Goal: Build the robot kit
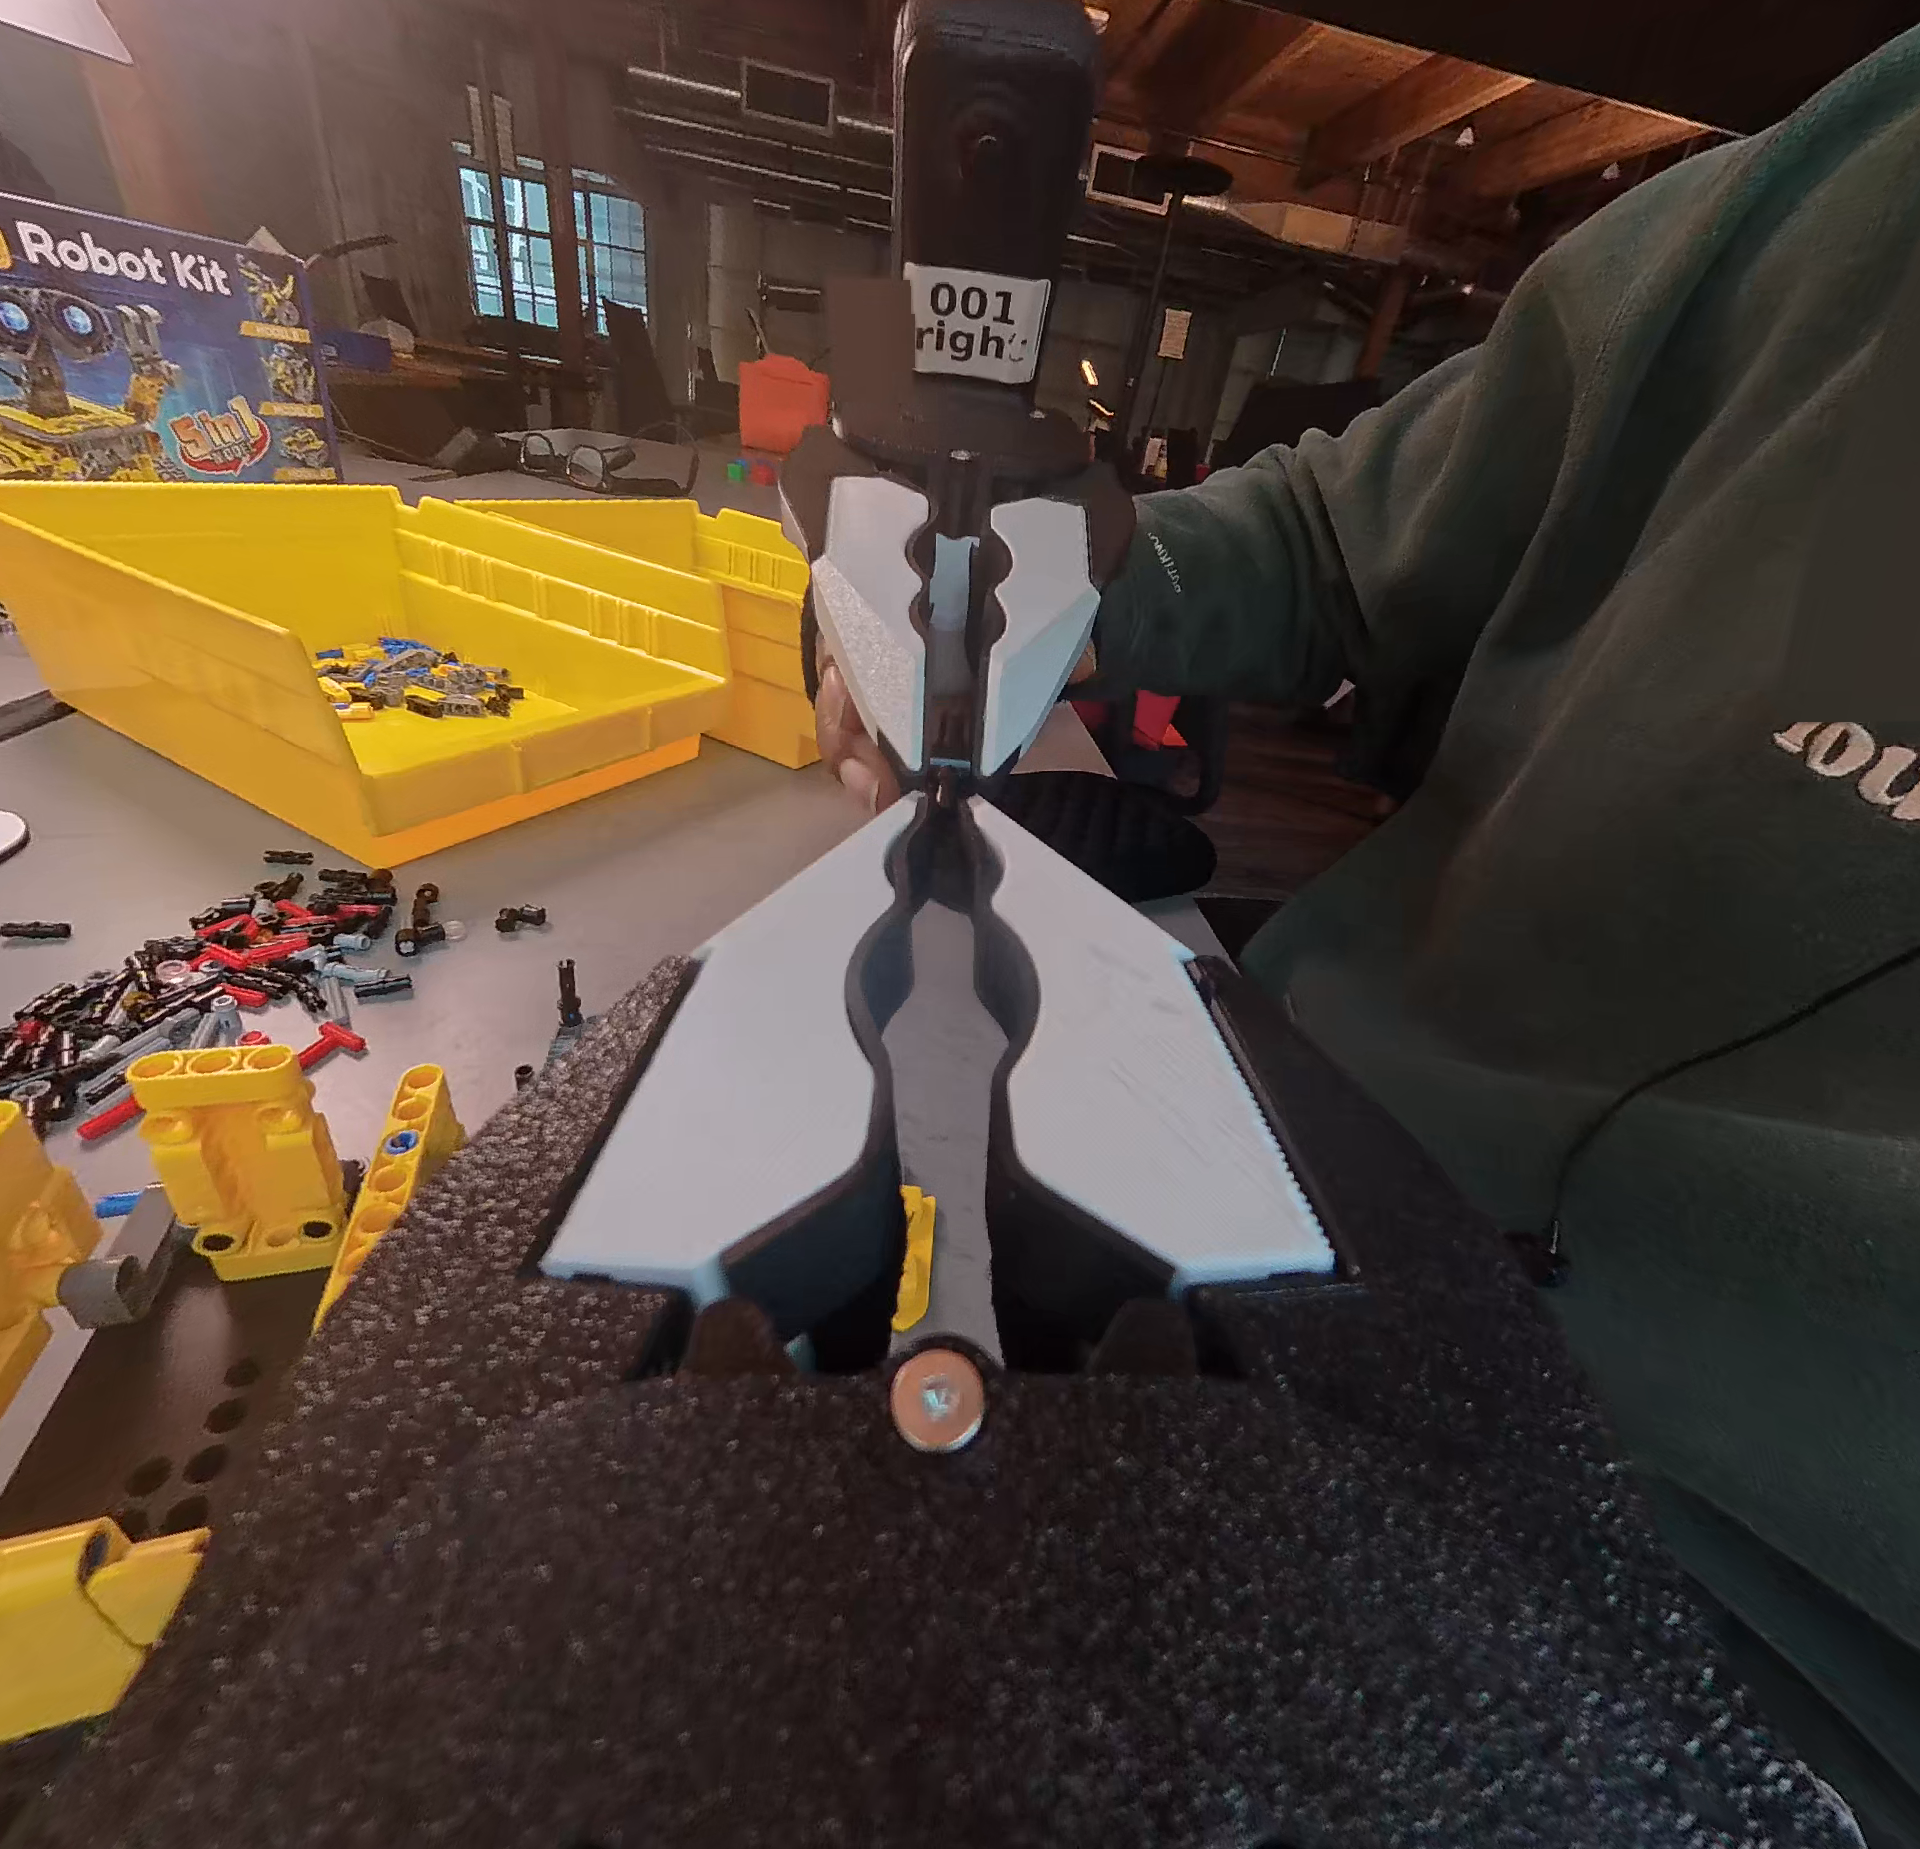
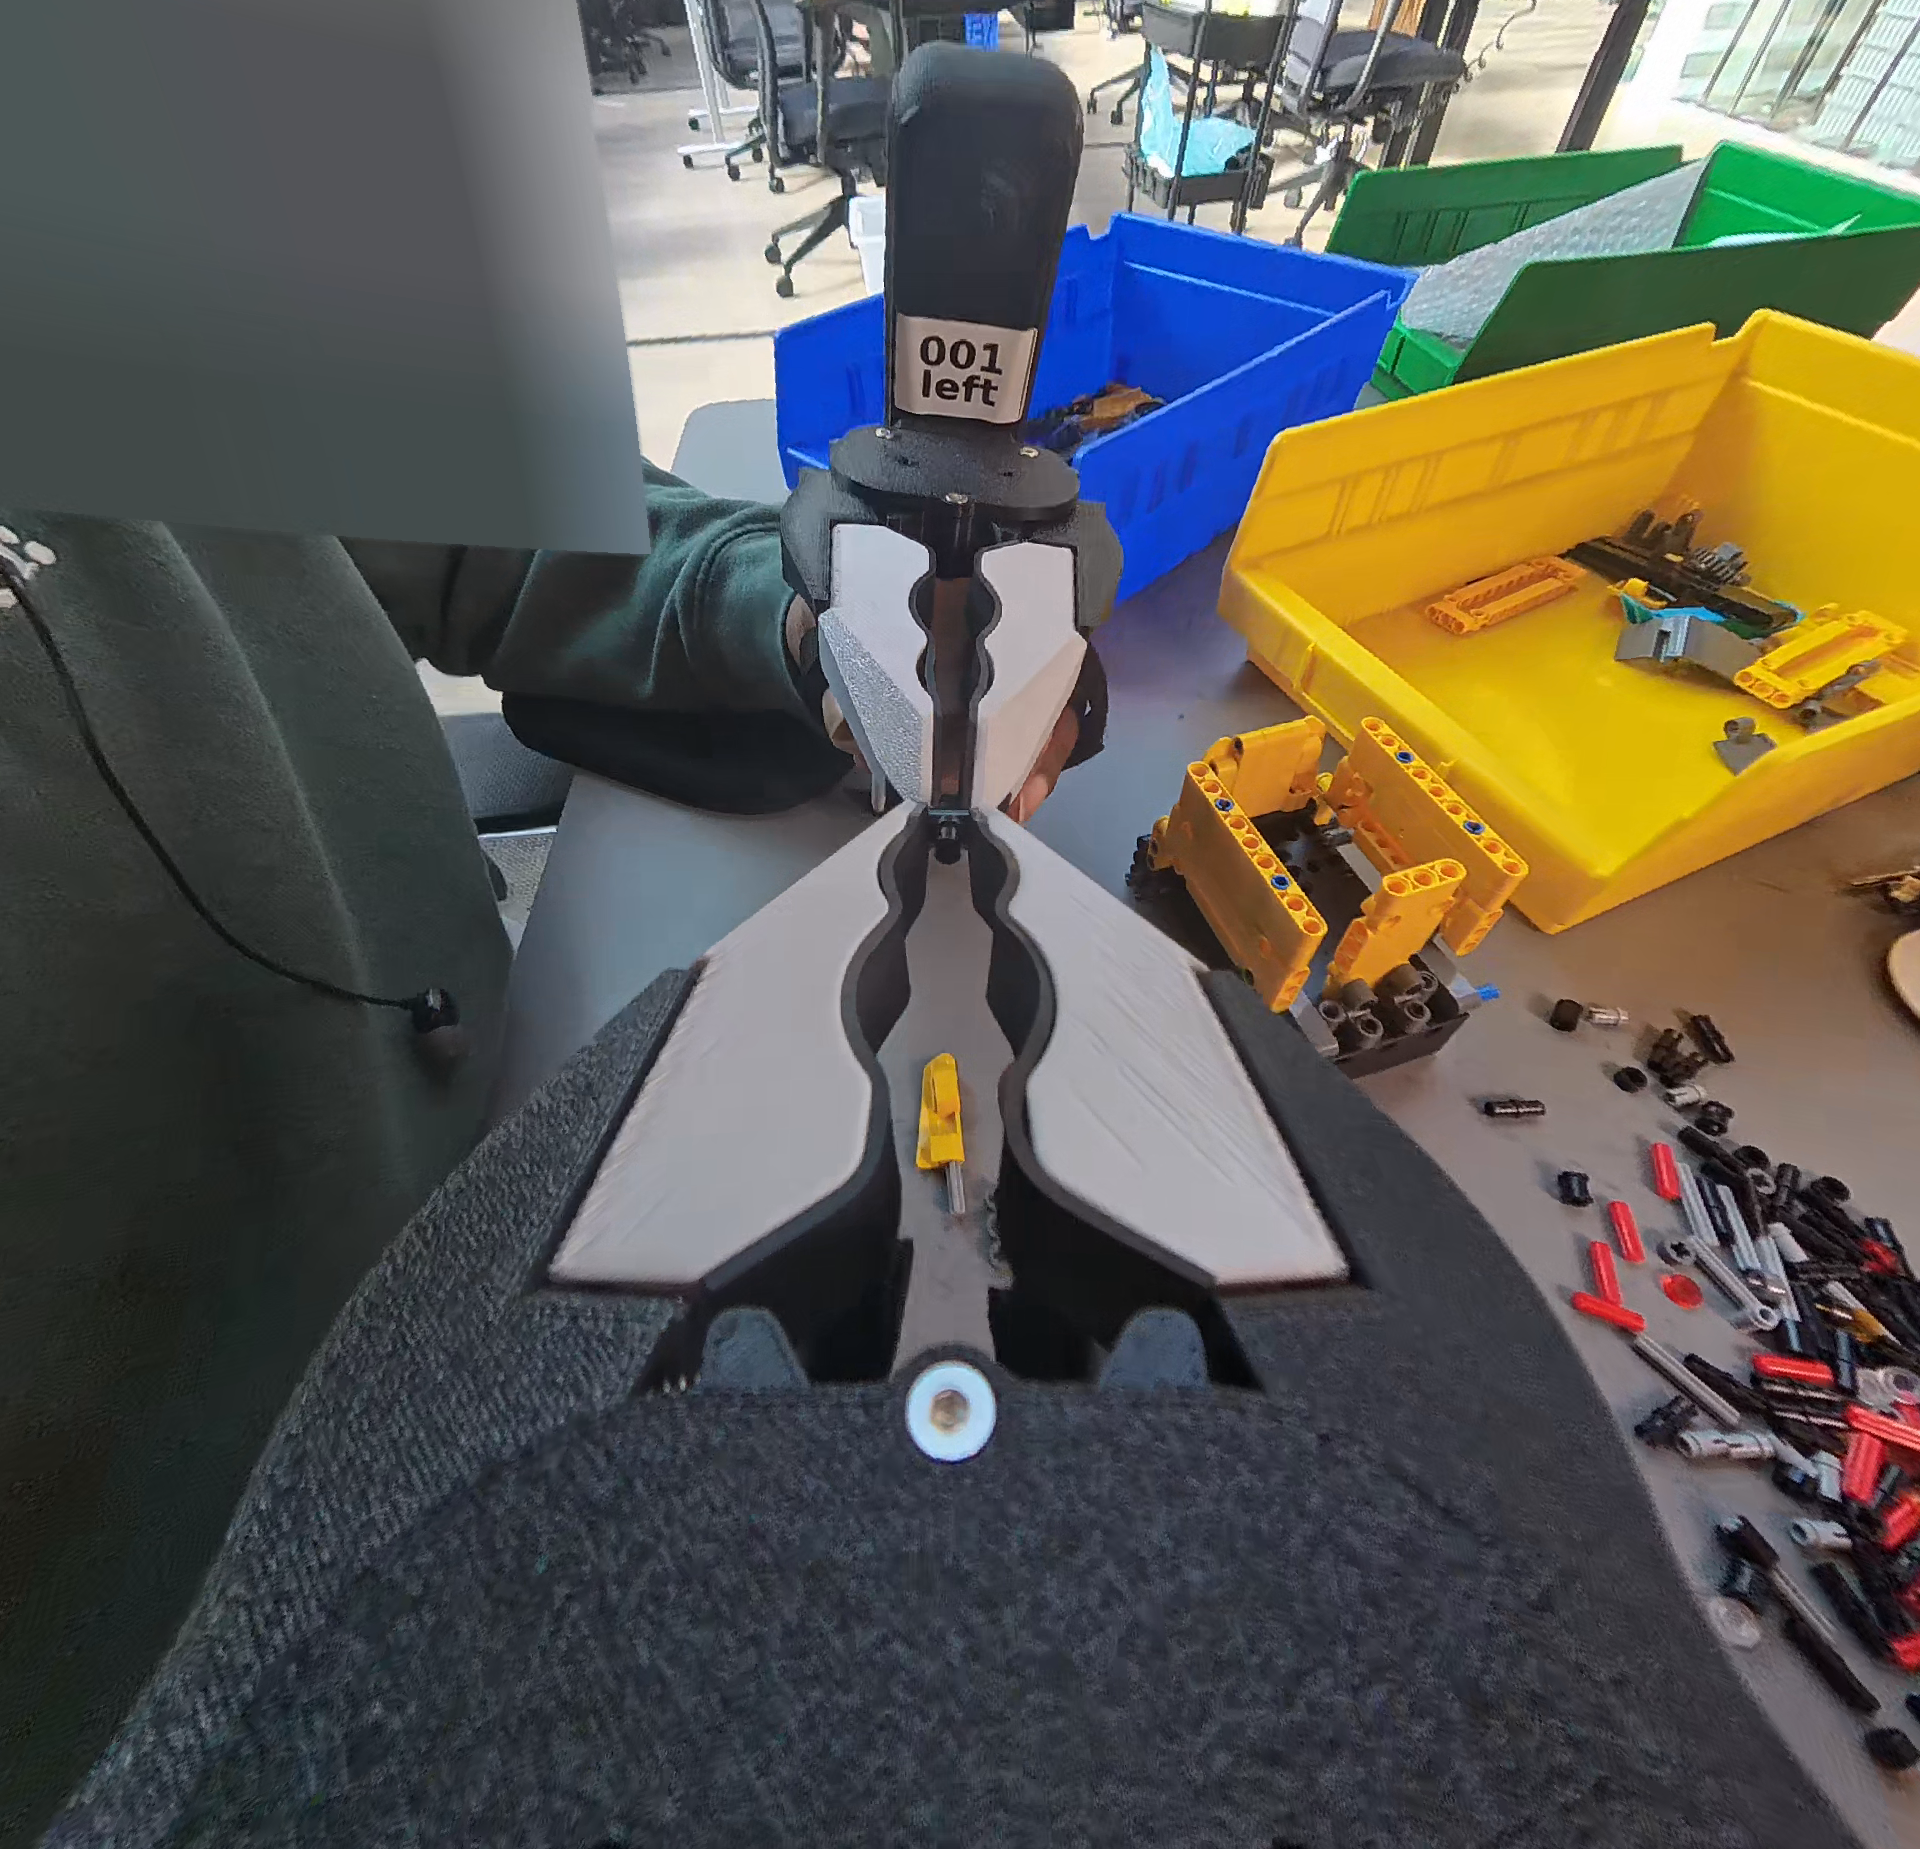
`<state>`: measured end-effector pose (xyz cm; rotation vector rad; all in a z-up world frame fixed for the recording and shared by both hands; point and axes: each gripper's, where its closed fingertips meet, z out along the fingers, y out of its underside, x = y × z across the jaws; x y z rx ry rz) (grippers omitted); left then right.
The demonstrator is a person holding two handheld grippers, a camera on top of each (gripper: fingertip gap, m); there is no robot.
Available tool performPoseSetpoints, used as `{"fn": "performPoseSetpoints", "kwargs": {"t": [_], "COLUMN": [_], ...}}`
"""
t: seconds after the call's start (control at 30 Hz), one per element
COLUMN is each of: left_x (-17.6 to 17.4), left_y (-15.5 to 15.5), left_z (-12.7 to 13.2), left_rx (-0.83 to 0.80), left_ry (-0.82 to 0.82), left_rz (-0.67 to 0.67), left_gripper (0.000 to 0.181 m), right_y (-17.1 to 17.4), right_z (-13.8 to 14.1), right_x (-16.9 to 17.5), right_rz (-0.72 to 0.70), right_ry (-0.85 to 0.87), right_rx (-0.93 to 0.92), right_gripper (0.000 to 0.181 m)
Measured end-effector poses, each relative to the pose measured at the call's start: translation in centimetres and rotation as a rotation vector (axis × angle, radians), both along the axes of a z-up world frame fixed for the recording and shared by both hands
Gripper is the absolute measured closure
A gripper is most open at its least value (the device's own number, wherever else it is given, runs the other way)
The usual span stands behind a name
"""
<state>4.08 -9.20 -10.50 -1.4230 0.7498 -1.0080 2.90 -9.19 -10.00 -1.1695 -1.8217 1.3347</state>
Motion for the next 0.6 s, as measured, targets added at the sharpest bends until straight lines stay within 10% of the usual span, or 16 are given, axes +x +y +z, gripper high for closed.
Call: {"fn": "performPoseSetpoints", "kwargs": {"t": [0.33,0.6], "left_x": [-2.1,-2.7], "left_y": [2.5,3.0], "left_z": [-6.5,-8.7], "left_rx": [-0.194,-0.229], "left_ry": [0.362,0.49], "left_rz": [0.126,0.168], "left_gripper": [0.167,0.167], "right_y": [1.5,2.3], "right_z": [-11.1,-12.9], "right_x": [3.2,3.3], "right_rz": [0.101,0.131], "right_ry": [-0.781,-0.939], "right_rx": [0.363,0.475], "right_gripper": [0.176,0.175]}}
